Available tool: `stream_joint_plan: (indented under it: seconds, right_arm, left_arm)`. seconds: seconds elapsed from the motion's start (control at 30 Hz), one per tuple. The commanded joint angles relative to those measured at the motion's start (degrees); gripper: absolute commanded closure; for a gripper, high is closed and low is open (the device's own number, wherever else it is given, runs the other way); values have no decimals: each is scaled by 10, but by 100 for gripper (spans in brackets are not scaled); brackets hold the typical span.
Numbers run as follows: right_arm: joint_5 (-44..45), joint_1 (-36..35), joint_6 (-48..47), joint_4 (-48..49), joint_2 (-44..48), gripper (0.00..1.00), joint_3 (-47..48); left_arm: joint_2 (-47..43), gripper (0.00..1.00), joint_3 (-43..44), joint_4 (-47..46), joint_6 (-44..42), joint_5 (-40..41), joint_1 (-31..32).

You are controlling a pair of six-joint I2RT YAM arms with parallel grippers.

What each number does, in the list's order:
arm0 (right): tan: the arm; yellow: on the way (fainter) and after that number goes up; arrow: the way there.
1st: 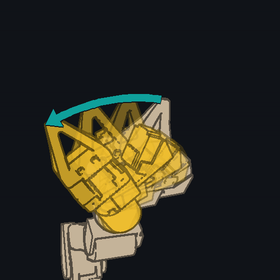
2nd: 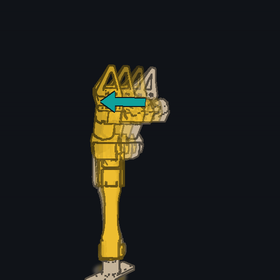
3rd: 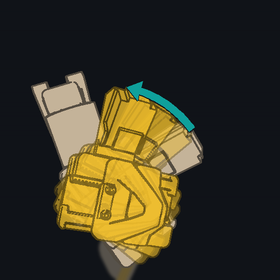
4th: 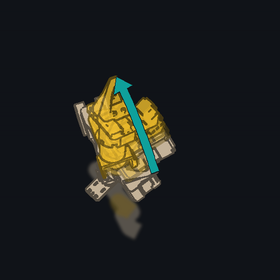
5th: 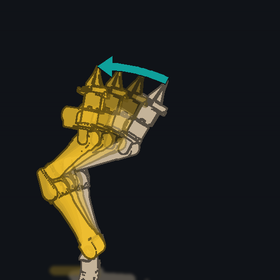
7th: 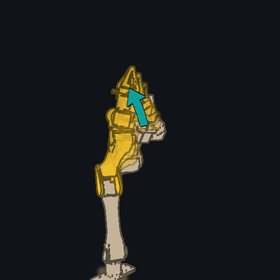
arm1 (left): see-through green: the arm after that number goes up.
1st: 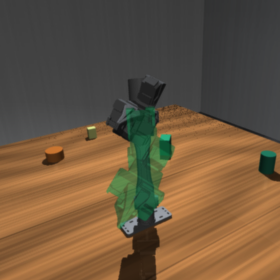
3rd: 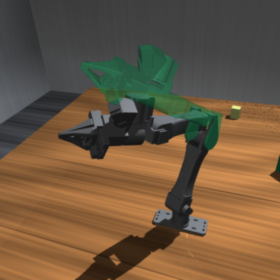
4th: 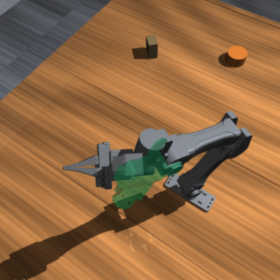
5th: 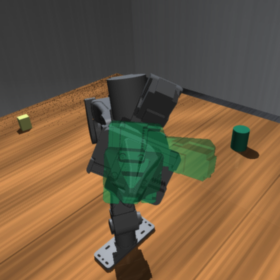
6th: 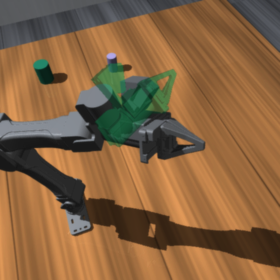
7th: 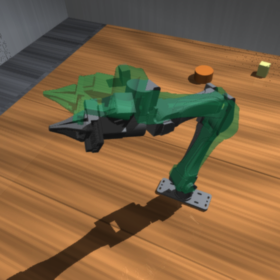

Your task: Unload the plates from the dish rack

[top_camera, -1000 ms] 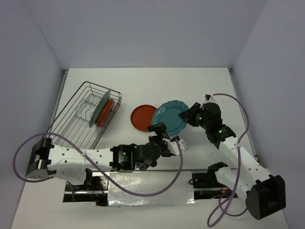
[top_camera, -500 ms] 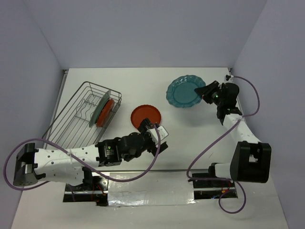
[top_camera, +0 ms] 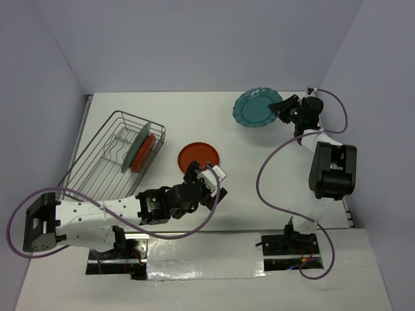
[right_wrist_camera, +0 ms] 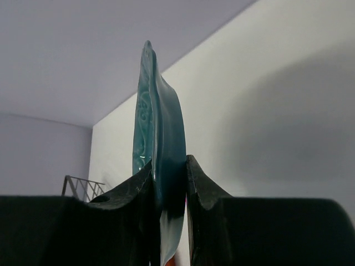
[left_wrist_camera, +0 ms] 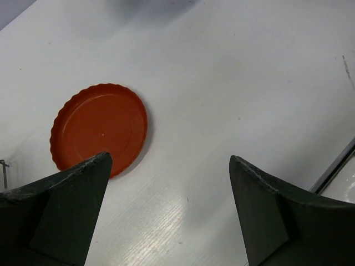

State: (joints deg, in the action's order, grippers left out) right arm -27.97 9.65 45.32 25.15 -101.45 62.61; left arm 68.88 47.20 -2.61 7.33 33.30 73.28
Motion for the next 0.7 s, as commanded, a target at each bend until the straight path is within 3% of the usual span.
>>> stream_joint_plan:
  seconds: [0.0,0.2,0.43,0.67]
  right_arm:
    - [-39,3,22,115,-26,100,33]
    - [-26,-1,22,154,-58,100,2]
    - [-10,-4,22,80,-100,100,25]
    - [-18,-5,22,80,-106,100,21]
  left_arm:
    - [-46,0,-18,-39,19,21,-2]
    - [-56,1,-20,-34,22,31,-3]
    - [-46,1,-12,-27,22,24,-3]
    - [-68,0,-18,-23,19,33,-3]
